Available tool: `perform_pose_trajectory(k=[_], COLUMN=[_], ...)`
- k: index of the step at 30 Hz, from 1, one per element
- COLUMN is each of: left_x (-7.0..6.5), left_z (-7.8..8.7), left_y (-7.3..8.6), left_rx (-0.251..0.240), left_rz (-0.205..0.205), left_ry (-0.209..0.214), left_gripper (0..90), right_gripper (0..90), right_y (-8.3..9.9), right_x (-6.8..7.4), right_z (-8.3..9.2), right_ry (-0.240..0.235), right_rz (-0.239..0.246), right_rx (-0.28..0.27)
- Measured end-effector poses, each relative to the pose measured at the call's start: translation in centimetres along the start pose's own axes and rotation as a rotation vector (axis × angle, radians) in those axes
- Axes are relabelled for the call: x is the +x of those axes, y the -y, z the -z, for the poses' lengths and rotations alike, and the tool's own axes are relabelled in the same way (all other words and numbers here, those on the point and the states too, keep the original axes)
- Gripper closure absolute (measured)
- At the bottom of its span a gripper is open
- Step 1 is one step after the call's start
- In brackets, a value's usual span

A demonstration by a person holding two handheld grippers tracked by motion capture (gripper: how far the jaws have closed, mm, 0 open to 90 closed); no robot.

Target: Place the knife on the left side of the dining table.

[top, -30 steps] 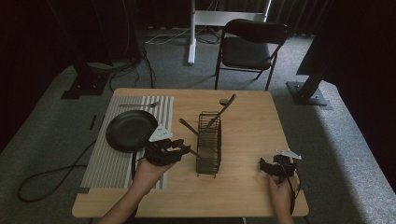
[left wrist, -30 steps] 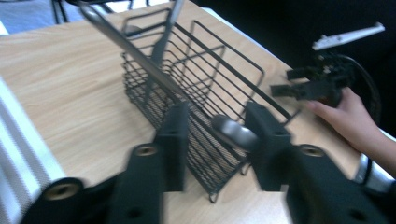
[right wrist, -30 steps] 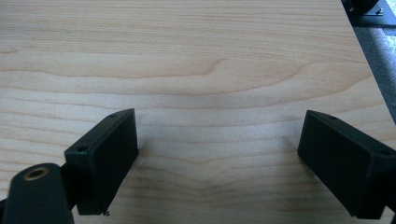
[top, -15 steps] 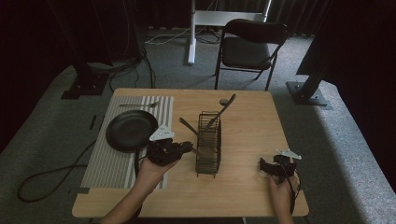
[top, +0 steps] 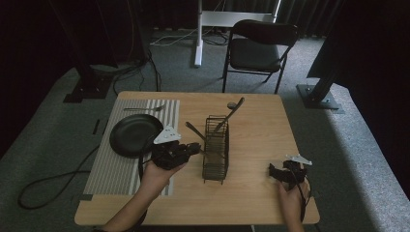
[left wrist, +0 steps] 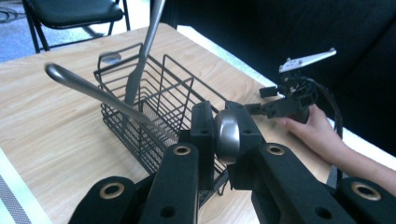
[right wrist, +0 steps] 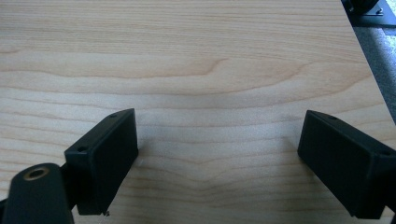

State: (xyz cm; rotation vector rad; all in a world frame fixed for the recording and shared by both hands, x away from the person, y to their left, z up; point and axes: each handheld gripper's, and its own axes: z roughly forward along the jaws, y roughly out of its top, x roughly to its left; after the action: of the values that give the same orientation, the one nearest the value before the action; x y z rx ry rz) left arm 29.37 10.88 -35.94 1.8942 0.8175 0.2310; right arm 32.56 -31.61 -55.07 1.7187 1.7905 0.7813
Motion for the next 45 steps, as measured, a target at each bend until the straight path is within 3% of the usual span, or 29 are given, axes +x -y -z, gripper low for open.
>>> perform_pose_trajectory(k=[11, 15, 20, 26, 27, 31, 34, 36, 39, 40, 42, 45], left_x=[-0.1, -0.5, -0.3, -0.4, -0.2, 0.2, 0.9, 1.5, 1.8, 2.6, 2.9, 4.1], left_z=[3.6, 5.0, 6.6, 8.0, 8.8, 9.5, 10.2, 10.7, 10.8, 11.1, 11.1, 11.3], left_y=[-1.7, -2.2, -2.6, -2.8, -2.7, -2.3, -1.7, -1.0, -0.7, 0.3, 0.7, 2.1], left_rx=[-0.075, -0.085, -0.119, -0.130, -0.134, -0.136, -0.138, -0.133, -0.132, -0.121, -0.114, -0.104], left_rz=[-0.009, -0.051, -0.037, -0.054, -0.056, -0.050, -0.025, -0.019, -0.008, 0.020, 0.025, 0.067], left_ry=[-0.024, -0.048, -0.047, -0.058, -0.075, -0.098, -0.116, -0.149, -0.151, -0.170, -0.176, -0.202], left_gripper=[83.6, 83.5, 83.6, 83.6, 83.6, 83.6, 83.6, 83.6, 83.6, 83.6, 83.6, 83.5], right_gripper=[11.2, 11.2, 11.2, 11.2, 11.2, 11.2, 11.2, 11.2, 11.2, 11.2, 11.2, 11.2], right_y=[0.0, 0.0, 0.0, 0.0, 0.0, 0.0, 0.0, 0.0, 0.0, 0.0, 0.0, 0.0], right_x=[0.0, 0.0, 0.0, 0.0, 0.0, 0.0, 0.0, 0.0, 0.0, 0.0, 0.0, 0.0], right_z=[0.0, 0.0, 0.0, 0.0, 0.0, 0.0, 0.0, 0.0, 0.0, 0.0, 0.0, 0.0], right_ry=[0.000, 0.000, 0.000, 0.000, 0.000, 0.000, 0.000, 0.000, 0.000, 0.001, 0.000, 0.000], right_rz=[0.000, 0.000, 0.001, 0.000, 0.000, 0.000, 0.000, 0.000, 0.000, 0.000, 0.000, 0.000], right_rx=[0.000, 0.001, 0.002, 0.000, 0.000, 0.000, 0.000, 0.000, 0.000, 0.000, 0.000, 0.000])
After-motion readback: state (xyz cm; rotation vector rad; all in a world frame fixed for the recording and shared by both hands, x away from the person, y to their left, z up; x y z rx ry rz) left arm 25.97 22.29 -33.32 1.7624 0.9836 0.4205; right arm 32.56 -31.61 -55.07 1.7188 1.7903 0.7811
